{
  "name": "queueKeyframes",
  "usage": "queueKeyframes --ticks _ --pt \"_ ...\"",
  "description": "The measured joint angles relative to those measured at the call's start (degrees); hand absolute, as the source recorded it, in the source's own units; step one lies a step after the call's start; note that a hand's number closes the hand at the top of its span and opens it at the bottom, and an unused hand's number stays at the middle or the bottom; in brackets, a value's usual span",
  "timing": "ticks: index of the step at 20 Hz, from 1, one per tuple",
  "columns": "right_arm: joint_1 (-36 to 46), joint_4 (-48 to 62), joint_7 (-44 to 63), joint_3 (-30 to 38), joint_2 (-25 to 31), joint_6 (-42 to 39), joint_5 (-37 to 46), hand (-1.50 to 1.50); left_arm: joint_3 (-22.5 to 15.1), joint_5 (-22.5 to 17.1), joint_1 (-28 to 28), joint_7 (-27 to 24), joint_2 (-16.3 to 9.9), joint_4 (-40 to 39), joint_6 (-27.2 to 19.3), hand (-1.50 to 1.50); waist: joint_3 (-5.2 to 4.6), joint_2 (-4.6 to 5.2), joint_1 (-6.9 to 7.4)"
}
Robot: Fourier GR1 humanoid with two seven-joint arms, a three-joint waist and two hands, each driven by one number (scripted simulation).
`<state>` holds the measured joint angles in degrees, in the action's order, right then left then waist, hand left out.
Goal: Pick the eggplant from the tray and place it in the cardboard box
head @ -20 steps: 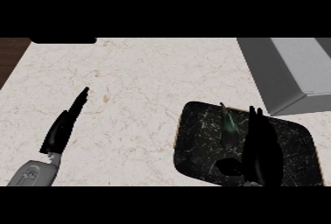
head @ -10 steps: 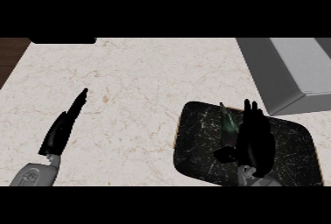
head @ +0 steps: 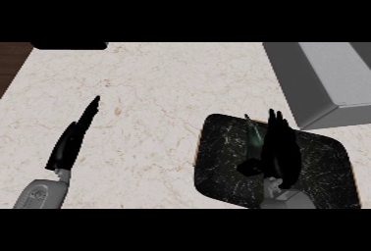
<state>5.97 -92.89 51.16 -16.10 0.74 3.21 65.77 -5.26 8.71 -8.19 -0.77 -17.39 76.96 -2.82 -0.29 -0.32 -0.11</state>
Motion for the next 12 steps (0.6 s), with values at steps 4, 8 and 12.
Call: queueKeyframes --ticks 4,8,12 --pt "0.5 2.2 -1.0 0.3 0.3 2.4 -0.8 -1.50 0.8 0.7 0.6 0.1 0.3 0.8 0.9 0.00 -0.33 -0.39 -0.07" --pt "2.0 4.8 -2.5 1.8 0.4 3.2 -2.0 -1.50 0.9 1.6 1.4 -1.3 1.4 0.2 1.1 0.00 -0.44 -0.49 -0.08" --pt "4.0 7.8 -3.4 2.5 0.8 3.4 -1.6 1.50 1.3 2.0 0.9 -1.7 1.8 -0.6 1.3 0.00 -0.51 -0.60 0.03"
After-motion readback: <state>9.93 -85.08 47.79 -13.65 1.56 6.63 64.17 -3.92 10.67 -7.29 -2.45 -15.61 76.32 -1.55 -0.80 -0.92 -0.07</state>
